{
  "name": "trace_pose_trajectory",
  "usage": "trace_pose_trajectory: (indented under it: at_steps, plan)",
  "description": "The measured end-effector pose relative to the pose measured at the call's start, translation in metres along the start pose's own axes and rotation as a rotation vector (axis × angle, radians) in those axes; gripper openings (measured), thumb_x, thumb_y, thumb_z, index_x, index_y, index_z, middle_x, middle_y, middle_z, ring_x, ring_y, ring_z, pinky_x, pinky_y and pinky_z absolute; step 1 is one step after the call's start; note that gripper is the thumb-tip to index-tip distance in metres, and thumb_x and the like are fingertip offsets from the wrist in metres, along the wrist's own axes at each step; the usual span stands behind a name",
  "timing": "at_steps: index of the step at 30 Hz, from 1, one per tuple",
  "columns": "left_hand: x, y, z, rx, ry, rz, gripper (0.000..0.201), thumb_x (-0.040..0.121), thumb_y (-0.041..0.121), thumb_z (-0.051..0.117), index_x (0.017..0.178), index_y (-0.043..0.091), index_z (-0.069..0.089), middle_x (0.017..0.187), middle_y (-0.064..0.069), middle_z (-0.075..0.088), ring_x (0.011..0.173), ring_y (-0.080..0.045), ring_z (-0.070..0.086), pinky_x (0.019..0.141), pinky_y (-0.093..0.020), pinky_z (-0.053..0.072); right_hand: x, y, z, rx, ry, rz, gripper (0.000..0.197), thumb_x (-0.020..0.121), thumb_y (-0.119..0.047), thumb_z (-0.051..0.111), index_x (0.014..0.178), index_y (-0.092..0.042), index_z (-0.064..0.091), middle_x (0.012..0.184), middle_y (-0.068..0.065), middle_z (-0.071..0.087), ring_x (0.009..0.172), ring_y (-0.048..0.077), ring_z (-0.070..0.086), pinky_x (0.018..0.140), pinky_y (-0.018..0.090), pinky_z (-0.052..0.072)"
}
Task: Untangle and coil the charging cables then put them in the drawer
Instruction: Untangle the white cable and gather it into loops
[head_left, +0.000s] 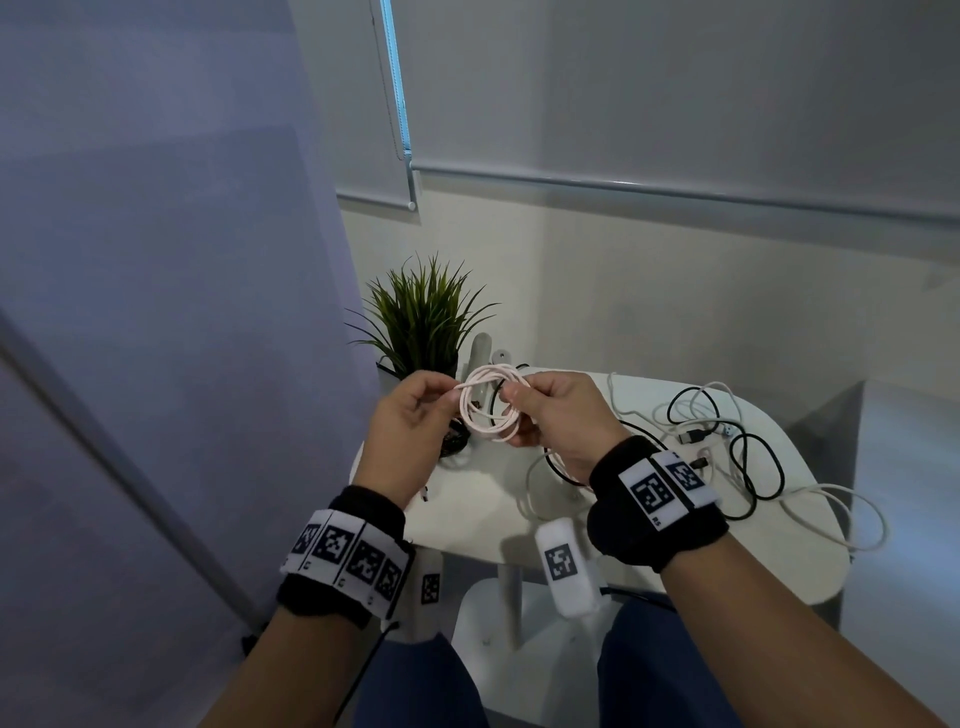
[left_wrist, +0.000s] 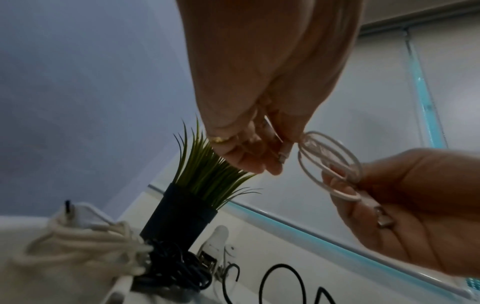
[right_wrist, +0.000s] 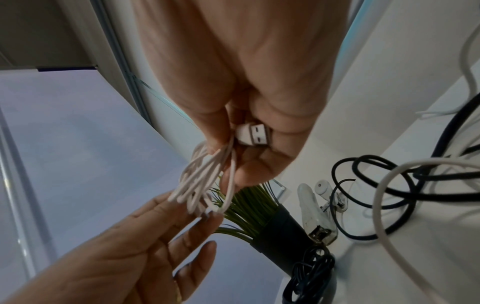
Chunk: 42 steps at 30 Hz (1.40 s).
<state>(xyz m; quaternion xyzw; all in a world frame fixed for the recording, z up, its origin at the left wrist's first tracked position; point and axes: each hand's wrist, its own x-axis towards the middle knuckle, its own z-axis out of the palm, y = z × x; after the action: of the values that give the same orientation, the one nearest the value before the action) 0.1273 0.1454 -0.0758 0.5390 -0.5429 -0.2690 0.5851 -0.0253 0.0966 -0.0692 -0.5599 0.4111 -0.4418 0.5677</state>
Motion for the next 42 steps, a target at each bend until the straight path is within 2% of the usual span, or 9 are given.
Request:
trace_pose_trajectory:
  at_steps: [4,7,10,14,20,29,34,39,42]
  plan:
    - [-0.001,0.003,-0.004,0.182,-0.011,0.098,0.025,0.091,0.004,0.056,0.08,0.027,0.06,0.073,0.007,0.063,0.065,0.002,0.057,0.063,-0.01,0.046,0.001,-0.001,0.0,-0.038,-0.007,-0.04,0.013,0.092,-0.004,0.055,0.084,-0.01,0.063,0.062,0.003,0.064,0.05,0.014,0.057,0.048,0.023,0.047]
    - [0.0,0.01,-0.004,0.247,-0.043,0.101,0.02,0.091,0.005,0.052,0.081,0.021,0.058,0.065,0.006,0.055,0.055,0.001,0.047,0.053,-0.011,0.041,0.002,-0.003,0.003,-0.053,-0.022,-0.068,0.022,0.092,0.0,0.05,0.093,-0.019,0.061,0.064,0.002,0.06,0.048,0.014,0.056,0.06,0.035,0.049]
    - [-0.001,0.015,-0.001,0.353,-0.059,0.134,0.012,0.087,0.01,0.053,0.08,0.02,0.052,0.06,0.005,0.048,0.051,-0.005,0.04,0.05,-0.023,0.037,0.002,-0.003,0.007,-0.129,-0.019,-0.145,0.02,0.093,-0.003,0.05,0.09,-0.017,0.064,0.063,0.003,0.057,0.047,0.011,0.051,0.052,0.027,0.044]
    - [0.002,0.018,0.0,0.603,-0.021,0.285,0.015,0.089,0.027,0.06,0.08,0.019,0.052,0.06,0.007,0.046,0.056,-0.011,0.043,0.051,-0.03,0.036,0.004,-0.003,0.007,-0.204,0.006,-0.187,0.012,0.093,-0.01,0.055,0.091,-0.012,0.066,0.062,0.005,0.057,0.05,0.016,0.05,0.05,0.027,0.043]
    - [0.005,0.017,0.006,0.861,-0.038,0.44,0.011,0.09,0.023,0.058,0.092,0.016,0.067,0.077,0.0,0.058,0.07,-0.022,0.055,0.065,-0.039,0.046,0.003,-0.002,0.011,-0.189,-0.066,-0.135,0.016,0.096,-0.014,0.048,0.091,-0.008,0.062,0.065,0.004,0.057,0.057,0.019,0.052,0.058,0.032,0.045]
    - [0.003,0.014,0.002,0.553,-0.044,0.328,0.012,0.096,0.016,0.047,0.084,0.016,0.048,0.07,0.005,0.053,0.064,-0.015,0.05,0.054,-0.031,0.04,0.005,-0.003,0.003,-0.189,-0.13,-0.139,0.011,0.095,-0.014,0.053,0.096,-0.004,0.059,0.067,0.003,0.059,0.062,0.024,0.056,0.063,0.04,0.048]
    - [0.003,0.013,-0.002,0.484,-0.021,0.28,0.013,0.097,0.019,0.044,0.084,0.019,0.046,0.069,-0.003,0.059,0.063,-0.021,0.055,0.055,-0.04,0.046,0.004,-0.004,0.003,-0.18,-0.102,-0.116,0.012,0.095,-0.013,0.052,0.095,-0.003,0.059,0.067,0.005,0.058,0.062,0.024,0.056,0.062,0.038,0.048]
    - [0.008,0.018,-0.005,0.425,0.054,0.26,0.014,0.097,0.011,0.045,0.083,0.015,0.049,0.068,0.006,0.059,0.066,-0.015,0.06,0.057,-0.026,0.048,0.004,-0.008,0.003,-0.247,-0.116,-0.125,0.018,0.095,-0.015,0.052,0.081,-0.015,0.063,0.067,0.002,0.061,0.057,0.009,0.053,0.063,0.028,0.043]
    - [0.011,0.014,-0.009,0.334,0.075,0.178,0.015,0.096,0.011,0.048,0.082,0.015,0.051,0.072,0.007,0.062,0.067,-0.004,0.058,0.063,-0.02,0.048,0.002,-0.011,0.003,-0.182,-0.107,-0.15,0.017,0.091,-0.014,0.059,0.078,-0.007,0.067,0.077,0.013,0.061,0.061,0.012,0.049,0.065,0.028,0.039]
